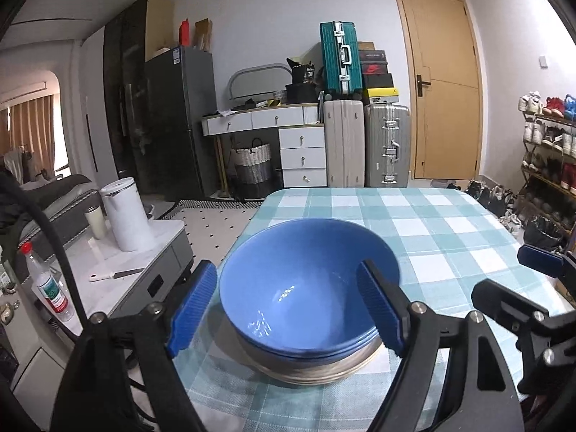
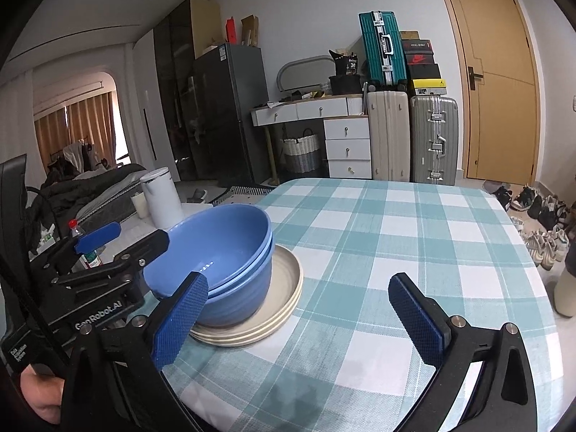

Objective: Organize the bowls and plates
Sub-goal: 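Raise both open grippers away from the bowls resting on the plates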

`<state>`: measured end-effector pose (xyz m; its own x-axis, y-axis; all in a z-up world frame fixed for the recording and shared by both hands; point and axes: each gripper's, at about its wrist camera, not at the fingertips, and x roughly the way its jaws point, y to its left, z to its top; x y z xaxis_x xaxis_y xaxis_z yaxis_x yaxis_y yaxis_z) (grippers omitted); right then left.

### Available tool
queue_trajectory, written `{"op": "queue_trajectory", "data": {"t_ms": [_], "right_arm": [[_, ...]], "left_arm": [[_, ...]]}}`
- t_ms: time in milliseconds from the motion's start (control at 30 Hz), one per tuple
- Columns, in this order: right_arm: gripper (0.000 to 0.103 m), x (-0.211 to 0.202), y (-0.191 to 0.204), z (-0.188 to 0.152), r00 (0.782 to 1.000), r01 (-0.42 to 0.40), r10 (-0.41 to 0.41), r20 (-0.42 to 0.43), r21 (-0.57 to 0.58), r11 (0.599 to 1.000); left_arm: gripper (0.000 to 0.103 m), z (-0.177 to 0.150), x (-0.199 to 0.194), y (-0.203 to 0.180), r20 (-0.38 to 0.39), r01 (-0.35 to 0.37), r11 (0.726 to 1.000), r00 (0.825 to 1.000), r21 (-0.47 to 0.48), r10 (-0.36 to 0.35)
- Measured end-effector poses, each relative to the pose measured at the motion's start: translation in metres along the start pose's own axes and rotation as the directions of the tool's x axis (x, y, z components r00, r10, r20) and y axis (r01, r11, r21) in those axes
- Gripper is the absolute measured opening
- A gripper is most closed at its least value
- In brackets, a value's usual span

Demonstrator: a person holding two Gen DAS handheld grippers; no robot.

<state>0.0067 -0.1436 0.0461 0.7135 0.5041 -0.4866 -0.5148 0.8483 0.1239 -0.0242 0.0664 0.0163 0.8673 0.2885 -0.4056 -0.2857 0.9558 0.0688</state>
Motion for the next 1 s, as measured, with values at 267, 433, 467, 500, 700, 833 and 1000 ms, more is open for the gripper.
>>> {"op": "queue_trajectory", "data": {"t_ms": [267, 433, 467, 500, 700, 833, 1000], "right_arm": [[0.102, 0.003, 0.004, -0.002, 0.999, -0.029, 0.029, -0.021, 0.007, 1.000], [0.102, 0.002, 0.000, -0.003, 1.000, -0.022, 0.022, -0.019, 0.018, 1.000], [0.102, 0.002, -0.001, -0.003, 1.000, -0.023, 0.023, -0.018, 0.019, 1.000], [0.102, 0.002, -0.001, -0.003, 1.000, -0.022, 0.023, -0.019, 0.022, 1.000], [0.102, 0.001, -0.001, -0.003, 0.999, -0.028, 0.029, -0.019, 0.021, 0.999], [0.102, 0.000, 0.000, -0.004, 1.000, -0.015, 0.015, -0.013, 0.011, 1.000], [0.102, 0.001, -0.007, -0.003, 0.999, -0.030, 0.031, -0.018, 0.057, 0.998]], "left_arm": [[0.081, 0.006, 0.009, -0.003, -0.052, 0.028, 0.999, 0.998, -0.017, -0.029], [0.081, 0.007, 0.013, -0.012, -0.090, 0.046, 0.999, 0.995, 0.000, -0.045], [0.081, 0.007, 0.013, -0.012, -0.092, 0.047, 0.999, 0.995, -0.003, -0.047], [0.081, 0.008, 0.012, -0.011, -0.095, 0.062, 0.998, 0.993, -0.014, -0.064], [0.081, 0.008, 0.016, -0.007, -0.118, 0.116, 0.991, 0.985, -0.062, -0.122], [0.097, 0.008, 0.016, -0.009, -0.123, 0.095, 0.994, 0.987, -0.057, -0.101], [0.103, 0.008, 0.010, 0.002, -0.068, 0.146, 0.983, 0.986, -0.110, -0.154]]}}
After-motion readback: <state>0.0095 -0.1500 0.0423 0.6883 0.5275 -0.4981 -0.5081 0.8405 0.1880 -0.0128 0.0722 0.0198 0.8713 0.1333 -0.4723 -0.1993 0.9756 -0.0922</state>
